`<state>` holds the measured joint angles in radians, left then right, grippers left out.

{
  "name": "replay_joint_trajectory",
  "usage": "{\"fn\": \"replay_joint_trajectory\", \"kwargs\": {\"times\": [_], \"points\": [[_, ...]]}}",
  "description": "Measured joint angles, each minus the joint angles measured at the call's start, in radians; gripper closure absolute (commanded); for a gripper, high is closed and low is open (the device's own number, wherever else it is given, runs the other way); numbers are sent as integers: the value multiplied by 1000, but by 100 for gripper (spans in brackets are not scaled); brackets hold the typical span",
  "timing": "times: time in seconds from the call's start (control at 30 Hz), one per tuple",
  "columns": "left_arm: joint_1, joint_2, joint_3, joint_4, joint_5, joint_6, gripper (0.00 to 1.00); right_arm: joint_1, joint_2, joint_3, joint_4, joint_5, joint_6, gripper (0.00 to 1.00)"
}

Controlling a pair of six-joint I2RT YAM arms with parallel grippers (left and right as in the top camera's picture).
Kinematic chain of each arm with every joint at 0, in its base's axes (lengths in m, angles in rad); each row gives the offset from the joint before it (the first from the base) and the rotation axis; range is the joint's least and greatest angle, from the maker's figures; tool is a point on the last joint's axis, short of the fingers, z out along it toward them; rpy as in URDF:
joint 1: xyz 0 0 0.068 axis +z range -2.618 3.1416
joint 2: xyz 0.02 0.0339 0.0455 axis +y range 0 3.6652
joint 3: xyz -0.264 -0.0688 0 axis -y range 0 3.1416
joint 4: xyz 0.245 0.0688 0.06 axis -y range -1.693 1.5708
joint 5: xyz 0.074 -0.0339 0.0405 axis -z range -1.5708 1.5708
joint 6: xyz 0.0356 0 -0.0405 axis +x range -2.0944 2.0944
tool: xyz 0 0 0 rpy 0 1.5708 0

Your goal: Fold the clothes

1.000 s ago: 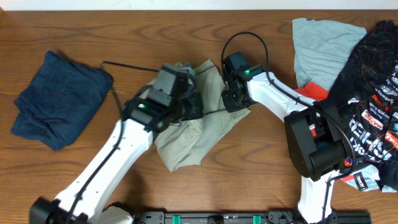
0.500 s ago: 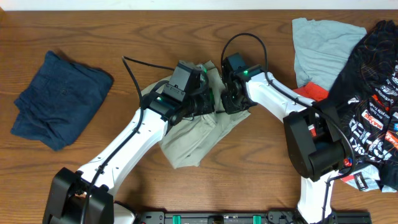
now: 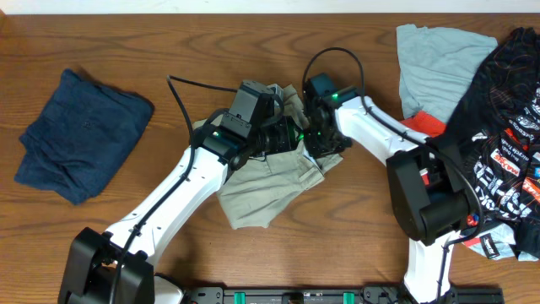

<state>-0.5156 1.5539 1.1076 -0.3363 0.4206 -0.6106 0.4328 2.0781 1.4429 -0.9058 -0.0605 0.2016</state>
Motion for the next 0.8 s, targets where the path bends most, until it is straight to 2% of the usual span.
{"fn": "replay_joint_trajectory", "kwargs": {"times": [0.17,0.23,0.4,0.63,0.8], "points": [[64,0,0,1,7,39,60,-81,-43,42,-98,86,0,67],[105,0,0,0,6,47,61,-116,-90,69,-112,87,-8,64],[191,0,0,-74,-9,63,60,-139,-203,109,-153,-64,-84,57],[208,0,1,-290,-67,69,60,-105,-169,71,-132,-275,-152,57],[208,0,1,-368,-120,69,60,-80,-58,42,-121,-360,-180,67]]}}
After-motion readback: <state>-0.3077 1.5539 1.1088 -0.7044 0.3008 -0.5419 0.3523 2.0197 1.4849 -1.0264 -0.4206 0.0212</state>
